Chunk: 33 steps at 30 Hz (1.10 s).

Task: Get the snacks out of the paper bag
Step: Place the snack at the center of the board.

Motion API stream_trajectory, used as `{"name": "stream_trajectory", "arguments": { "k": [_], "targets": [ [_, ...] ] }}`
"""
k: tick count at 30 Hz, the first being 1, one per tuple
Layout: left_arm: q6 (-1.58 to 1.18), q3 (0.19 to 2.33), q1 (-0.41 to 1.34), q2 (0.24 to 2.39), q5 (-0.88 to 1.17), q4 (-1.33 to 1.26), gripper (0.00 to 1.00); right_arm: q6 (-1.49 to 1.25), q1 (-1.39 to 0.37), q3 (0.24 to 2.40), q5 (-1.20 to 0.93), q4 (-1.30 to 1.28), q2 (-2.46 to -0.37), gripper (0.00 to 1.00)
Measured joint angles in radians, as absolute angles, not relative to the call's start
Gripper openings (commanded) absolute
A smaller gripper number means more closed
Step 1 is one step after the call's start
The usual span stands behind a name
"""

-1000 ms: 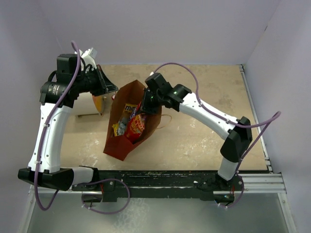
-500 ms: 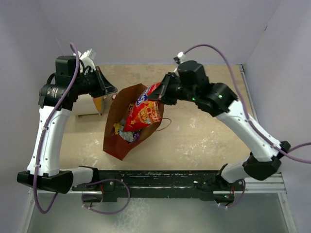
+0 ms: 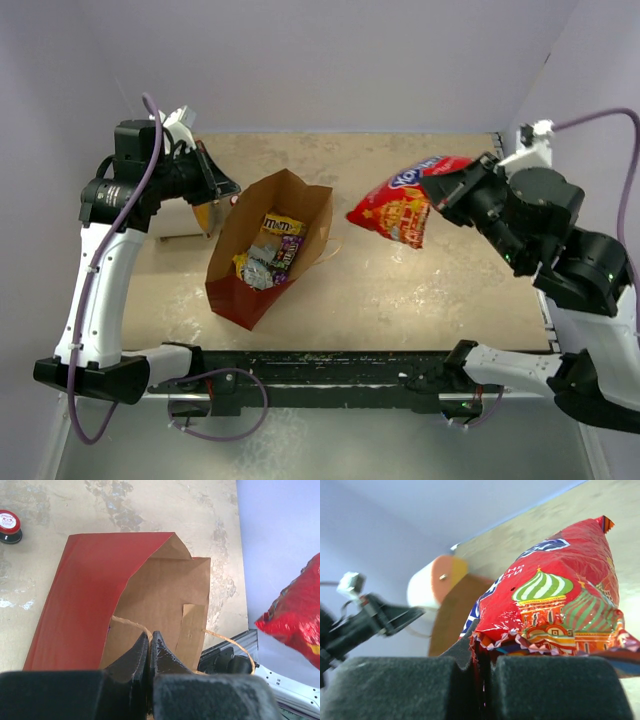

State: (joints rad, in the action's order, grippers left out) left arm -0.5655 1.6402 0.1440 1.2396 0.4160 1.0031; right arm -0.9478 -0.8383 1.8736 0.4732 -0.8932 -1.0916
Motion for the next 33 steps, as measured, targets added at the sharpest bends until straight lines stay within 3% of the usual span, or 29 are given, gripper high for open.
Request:
{"name": "stream_trajectory", "arguments": {
  "k": [7,13,20,24,28,33],
  "targets": [
    [-0.566,1.640,0.144,1.240,0.412,1.006,0.00,-0.958,-0.835,1.596,0.785,-0.993,-0.918,0.00],
    [-0.566,1.640,0.144,1.250,0.413,1.010,0.00,-1.069,-0.834,1.328,0.907,-1.078,-0.881,0.00],
    [-0.567,1.641,0.144,1.279,0.415,1.011,0.00,-1.206,-0.785,1.085,0.859,-1.068,-0.937,0.00],
    [-0.567,1.642,0.144,1.290,0.417,1.013,0.00,-1.138,-0.601,1.043,0.749,-0.936,-0.976,0.00],
    [-0.566,1.647,0.144,1.295,0.421,1.023,0.00,-1.038,-0.384,1.048,0.643,-0.779,-1.053,0.00],
    [-0.566,1.663,0.144,1.298,0.423,1.035,0.00,-0.981,-0.263,1.175,0.575,-0.693,-1.242,0.00]
  ]
}}
